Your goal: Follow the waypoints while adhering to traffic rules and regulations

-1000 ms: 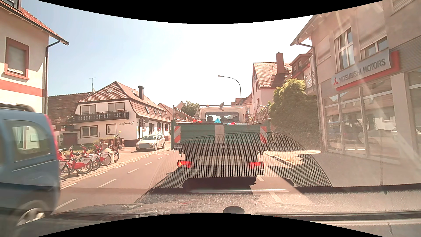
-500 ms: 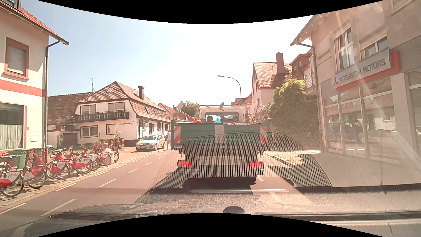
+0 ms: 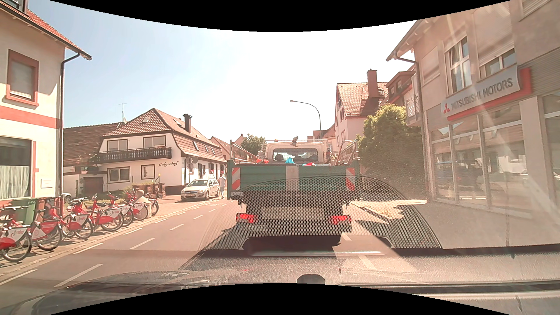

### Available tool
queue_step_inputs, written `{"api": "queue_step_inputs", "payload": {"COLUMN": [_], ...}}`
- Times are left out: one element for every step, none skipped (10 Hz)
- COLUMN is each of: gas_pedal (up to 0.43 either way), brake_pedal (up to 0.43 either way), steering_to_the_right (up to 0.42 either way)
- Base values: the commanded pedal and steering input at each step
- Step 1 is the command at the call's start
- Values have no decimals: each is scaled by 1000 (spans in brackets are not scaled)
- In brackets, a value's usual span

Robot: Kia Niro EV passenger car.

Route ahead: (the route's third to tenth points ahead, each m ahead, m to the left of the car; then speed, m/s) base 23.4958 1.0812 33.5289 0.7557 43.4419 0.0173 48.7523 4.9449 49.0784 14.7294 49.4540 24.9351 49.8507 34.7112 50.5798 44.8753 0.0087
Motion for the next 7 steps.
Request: {"api": "queue_step_inputs", "payload": {"gas_pedal": [0, 0, 0, 0, 0, 0, 0], "brake_pedal": [189, 189, 189, 189, 189, 189, 189], "steering_to_the_right": [4, 4, 4, 4, 4, 4, 4]}}
